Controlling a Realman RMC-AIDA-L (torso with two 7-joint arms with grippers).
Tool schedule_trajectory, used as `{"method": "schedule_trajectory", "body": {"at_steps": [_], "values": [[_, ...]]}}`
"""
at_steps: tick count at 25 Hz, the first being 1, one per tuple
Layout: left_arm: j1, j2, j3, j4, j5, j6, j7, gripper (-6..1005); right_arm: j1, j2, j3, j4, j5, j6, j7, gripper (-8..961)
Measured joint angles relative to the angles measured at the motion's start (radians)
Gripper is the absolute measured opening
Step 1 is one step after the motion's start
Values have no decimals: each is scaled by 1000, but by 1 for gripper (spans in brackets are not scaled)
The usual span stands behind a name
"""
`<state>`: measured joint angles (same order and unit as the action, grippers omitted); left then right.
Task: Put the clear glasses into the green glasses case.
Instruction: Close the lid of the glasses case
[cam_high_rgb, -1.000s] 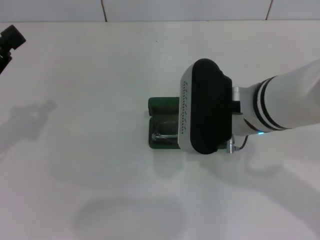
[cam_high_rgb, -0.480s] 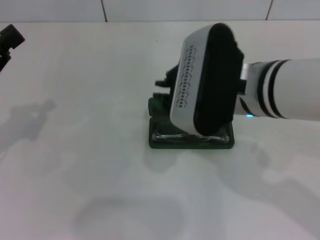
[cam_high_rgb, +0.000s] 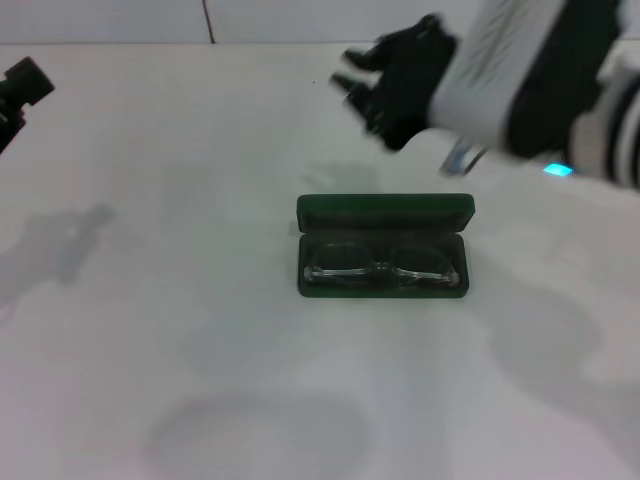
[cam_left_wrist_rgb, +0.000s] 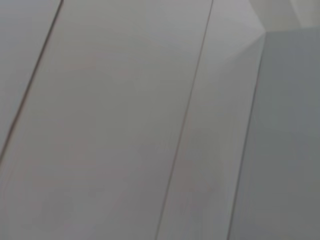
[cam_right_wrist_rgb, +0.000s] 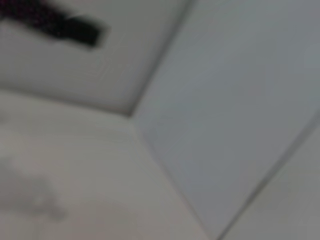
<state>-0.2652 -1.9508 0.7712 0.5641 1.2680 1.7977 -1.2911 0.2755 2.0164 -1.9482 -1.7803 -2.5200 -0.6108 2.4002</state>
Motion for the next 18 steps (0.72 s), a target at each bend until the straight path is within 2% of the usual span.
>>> {"method": "schedule_trajectory", "body": {"at_steps": [3, 7, 9, 11, 13, 14, 15, 17, 18], "values": [[-31, 4, -1, 13, 34, 0, -31, 47, -29, -3, 127, -3, 143, -42, -3, 164], [-93, 4, -5, 21, 74, -3, -59, 47, -54, -10, 375, 14, 433, -224, -118, 164], [-129, 4, -6, 22, 76, -13, -75, 47, -52, -8, 583, 89, 692, -435, -284, 165], [-180, 1, -3, 22, 86, -46, -105, 47, -34, -6, 755, 175, 859, -625, -367, 165], [-221, -3, -1, 22, 109, -73, -130, 47, 16, -14, 1015, 332, 1020, -897, -431, 165], [-245, -5, 0, 22, 131, -89, -149, 48, 37, -19, 1087, 381, 1040, -958, -441, 165], [-269, -6, 1, 22, 162, -103, -171, 48, 74, -27, 1212, 462, 1074, -1080, -461, 166], [-307, -7, 1, 23, 226, -121, -217, 49, 100, -37, 1342, 545, 1064, -1216, -492, 166], [-326, -7, 2, 24, 261, -131, -234, 49, 98, -38, 1360, 555, 1059, -1234, -499, 166]]}}
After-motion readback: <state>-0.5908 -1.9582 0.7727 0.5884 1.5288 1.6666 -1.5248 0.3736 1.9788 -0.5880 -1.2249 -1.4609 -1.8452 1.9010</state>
